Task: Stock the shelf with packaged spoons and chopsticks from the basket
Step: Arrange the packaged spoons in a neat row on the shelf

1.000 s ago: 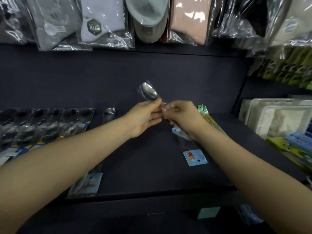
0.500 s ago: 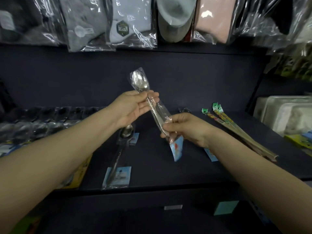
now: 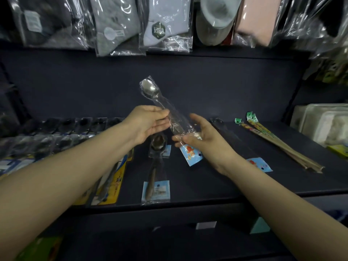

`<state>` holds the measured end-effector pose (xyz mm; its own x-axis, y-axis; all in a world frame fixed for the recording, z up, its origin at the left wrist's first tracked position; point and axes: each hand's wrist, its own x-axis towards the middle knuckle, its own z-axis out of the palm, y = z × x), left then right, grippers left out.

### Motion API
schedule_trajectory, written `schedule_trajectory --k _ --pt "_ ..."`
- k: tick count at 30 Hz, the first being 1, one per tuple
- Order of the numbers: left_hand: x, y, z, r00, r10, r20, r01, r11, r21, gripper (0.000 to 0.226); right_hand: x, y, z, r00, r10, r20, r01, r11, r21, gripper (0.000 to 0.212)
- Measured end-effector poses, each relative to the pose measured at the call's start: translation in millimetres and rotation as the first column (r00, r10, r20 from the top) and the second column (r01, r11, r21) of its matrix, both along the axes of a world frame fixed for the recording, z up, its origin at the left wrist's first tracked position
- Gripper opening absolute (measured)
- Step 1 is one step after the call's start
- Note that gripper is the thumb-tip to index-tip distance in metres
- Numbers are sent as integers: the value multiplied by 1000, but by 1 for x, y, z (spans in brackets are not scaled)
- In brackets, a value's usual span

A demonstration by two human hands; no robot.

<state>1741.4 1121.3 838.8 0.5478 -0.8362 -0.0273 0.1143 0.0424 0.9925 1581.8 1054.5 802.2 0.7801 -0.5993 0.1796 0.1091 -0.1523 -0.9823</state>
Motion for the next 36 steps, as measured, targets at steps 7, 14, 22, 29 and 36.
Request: schedule_trajectory --k 7,14,22,29,36 --pt "0 1 7 991 -120 -65 123 992 32 5 -5 6 1 998 -45 -43 15 849 -528 42" --pt "-7 -3 7 980 -179 -89 188 975 116 8 -5 0 -12 946 -314 81 210 401 -892 34" --pt "-14 -8 1 972 -235 26 222 946 236 5 -4 -19 -8 925 -177 336 242 -405 -881 12" --pt "-14 -6 -5 945 -328 -7 322 921 219 12 -3 -24 -8 974 -225 17 63 195 -979 33" --pt "-12 -8 -12 958 -286 -14 287 956 54 14 -1 -41 -11 957 -289 30 104 242 -965 56"
